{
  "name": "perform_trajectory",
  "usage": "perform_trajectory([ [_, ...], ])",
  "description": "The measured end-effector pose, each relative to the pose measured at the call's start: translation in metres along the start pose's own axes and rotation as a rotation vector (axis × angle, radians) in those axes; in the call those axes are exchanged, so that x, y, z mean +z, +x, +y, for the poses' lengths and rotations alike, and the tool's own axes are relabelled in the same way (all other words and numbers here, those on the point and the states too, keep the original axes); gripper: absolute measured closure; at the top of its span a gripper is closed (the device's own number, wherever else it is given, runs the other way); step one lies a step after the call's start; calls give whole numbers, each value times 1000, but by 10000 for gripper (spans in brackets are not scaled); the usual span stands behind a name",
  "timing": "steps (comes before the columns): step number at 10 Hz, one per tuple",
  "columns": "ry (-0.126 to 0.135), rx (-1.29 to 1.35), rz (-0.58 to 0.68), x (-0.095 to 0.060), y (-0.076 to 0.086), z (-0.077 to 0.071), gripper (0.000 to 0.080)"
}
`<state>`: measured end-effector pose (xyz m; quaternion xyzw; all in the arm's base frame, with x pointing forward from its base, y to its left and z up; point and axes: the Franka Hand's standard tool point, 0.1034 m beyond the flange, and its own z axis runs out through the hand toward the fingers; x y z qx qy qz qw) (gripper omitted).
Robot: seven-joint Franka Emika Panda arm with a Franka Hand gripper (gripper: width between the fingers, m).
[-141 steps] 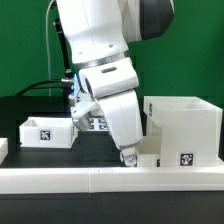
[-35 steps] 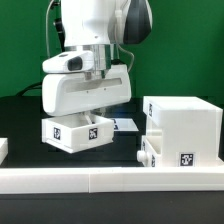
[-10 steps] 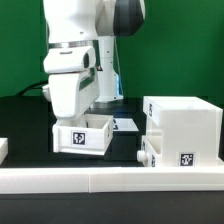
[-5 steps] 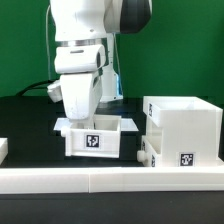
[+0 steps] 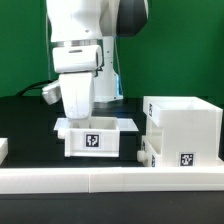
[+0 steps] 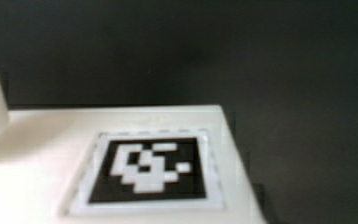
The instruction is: Assemble drawer
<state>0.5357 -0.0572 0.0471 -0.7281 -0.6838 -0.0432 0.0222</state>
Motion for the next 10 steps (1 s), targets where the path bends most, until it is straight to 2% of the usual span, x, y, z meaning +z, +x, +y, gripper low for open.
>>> perform_trajectory([
  [2, -8, -19, 6, -2, 13, 11, 758],
  [6, -10, -6, 6, -1, 14, 11, 758],
  [10, -7, -18, 10, -2, 27, 12, 758],
])
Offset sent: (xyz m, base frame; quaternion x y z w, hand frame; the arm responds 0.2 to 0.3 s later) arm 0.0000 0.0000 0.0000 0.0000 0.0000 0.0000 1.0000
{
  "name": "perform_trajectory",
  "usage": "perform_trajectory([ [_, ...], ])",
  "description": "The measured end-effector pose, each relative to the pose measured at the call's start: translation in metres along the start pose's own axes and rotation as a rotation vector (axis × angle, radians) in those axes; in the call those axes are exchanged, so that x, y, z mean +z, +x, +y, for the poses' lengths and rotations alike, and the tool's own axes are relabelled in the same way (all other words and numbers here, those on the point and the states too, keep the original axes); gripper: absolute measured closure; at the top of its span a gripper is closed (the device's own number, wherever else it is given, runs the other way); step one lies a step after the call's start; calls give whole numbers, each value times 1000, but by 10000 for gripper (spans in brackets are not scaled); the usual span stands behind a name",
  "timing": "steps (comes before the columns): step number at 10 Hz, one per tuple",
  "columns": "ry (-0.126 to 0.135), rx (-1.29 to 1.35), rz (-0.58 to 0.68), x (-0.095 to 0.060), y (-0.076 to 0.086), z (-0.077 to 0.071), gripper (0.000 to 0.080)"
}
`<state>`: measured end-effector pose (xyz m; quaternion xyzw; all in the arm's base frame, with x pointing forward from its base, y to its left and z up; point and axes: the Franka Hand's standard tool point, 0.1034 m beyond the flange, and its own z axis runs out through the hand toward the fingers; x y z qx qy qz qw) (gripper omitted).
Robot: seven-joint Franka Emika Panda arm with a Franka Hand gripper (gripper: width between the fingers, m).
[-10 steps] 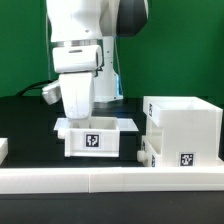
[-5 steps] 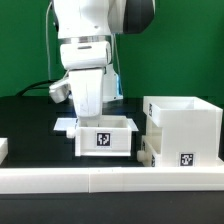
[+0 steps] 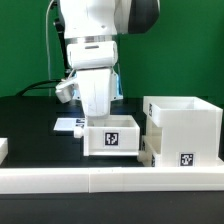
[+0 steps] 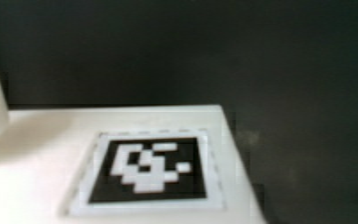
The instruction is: Assemble drawer
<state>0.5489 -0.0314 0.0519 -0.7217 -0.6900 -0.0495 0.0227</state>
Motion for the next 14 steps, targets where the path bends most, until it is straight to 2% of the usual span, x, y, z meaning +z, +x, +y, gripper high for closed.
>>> perform_trajectory([
  [8, -2, -1, 5, 0, 9, -1, 758],
  [9, 2, -8, 6, 1, 10, -2, 758],
  [10, 26, -10, 6, 2, 10, -6, 758],
  [12, 12, 3, 6, 2, 11, -5, 758],
  [14, 15, 5, 6, 3, 10, -6, 758],
])
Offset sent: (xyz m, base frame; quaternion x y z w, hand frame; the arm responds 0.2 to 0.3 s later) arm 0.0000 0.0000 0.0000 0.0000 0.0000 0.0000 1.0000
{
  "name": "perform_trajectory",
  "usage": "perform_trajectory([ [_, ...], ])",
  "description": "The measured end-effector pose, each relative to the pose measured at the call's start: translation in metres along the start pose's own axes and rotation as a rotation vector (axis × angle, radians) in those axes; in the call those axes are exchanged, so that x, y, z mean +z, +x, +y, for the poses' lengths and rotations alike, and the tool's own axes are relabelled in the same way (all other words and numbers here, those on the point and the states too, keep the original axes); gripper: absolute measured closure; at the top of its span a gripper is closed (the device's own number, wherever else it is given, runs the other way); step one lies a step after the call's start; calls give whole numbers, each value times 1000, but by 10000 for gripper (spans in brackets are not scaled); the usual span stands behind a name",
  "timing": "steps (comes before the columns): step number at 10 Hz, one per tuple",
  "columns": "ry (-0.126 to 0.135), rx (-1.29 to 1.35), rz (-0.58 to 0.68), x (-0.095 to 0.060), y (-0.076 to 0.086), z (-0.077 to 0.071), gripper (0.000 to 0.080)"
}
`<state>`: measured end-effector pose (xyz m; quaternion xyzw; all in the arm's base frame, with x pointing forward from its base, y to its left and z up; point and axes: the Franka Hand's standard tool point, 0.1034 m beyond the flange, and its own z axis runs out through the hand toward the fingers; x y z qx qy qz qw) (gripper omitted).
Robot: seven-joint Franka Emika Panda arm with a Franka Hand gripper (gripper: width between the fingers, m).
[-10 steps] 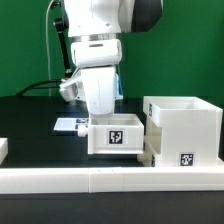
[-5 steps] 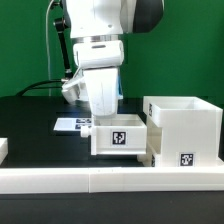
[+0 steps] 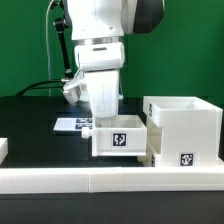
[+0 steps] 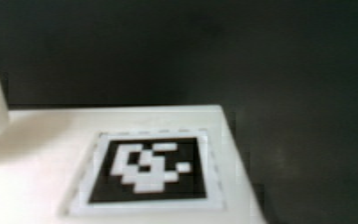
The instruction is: Assemble drawer
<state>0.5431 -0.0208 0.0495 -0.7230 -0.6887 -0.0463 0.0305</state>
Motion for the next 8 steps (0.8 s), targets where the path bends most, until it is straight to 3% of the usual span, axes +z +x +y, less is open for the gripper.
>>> perform_trajectory([
  [8, 3, 7, 2, 0, 8, 0, 758],
])
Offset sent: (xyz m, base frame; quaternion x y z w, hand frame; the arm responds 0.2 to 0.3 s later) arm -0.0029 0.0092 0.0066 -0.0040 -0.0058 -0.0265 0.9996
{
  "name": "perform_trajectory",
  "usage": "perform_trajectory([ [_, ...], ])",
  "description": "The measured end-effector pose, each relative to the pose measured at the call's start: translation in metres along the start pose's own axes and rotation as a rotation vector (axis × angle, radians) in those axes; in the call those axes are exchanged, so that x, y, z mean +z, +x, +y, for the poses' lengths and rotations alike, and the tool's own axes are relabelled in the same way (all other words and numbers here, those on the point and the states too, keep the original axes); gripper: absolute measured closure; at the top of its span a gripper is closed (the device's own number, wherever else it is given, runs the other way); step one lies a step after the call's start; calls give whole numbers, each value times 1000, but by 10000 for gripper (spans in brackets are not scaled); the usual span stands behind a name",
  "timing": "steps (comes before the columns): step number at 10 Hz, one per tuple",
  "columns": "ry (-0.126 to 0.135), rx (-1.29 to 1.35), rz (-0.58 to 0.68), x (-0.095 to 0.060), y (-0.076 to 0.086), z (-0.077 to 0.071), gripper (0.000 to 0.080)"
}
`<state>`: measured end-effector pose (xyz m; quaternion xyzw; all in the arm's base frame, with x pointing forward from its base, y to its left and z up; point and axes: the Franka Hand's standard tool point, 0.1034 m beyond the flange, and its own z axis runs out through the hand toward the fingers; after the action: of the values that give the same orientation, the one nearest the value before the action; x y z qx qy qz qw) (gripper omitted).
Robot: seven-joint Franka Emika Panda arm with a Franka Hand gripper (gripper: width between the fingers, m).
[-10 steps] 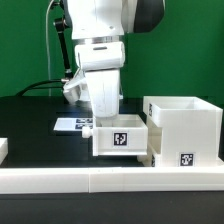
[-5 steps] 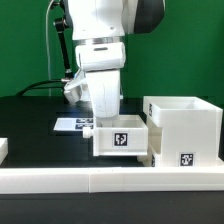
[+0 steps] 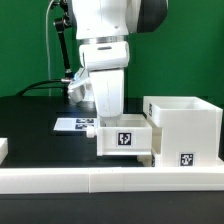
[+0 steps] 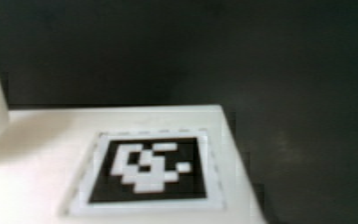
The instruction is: Assemble drawer
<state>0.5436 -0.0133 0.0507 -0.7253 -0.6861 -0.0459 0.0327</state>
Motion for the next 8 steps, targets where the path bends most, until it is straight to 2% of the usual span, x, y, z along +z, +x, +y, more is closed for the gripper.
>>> perform_trajectory([
  [4, 3, 2, 0, 1, -1, -1, 758],
  [6, -3, -10, -8, -4, 5, 1, 758],
  [7, 26, -13, -9, -5, 7, -1, 758],
  [8, 26, -9, -9, -5, 7, 0, 758],
])
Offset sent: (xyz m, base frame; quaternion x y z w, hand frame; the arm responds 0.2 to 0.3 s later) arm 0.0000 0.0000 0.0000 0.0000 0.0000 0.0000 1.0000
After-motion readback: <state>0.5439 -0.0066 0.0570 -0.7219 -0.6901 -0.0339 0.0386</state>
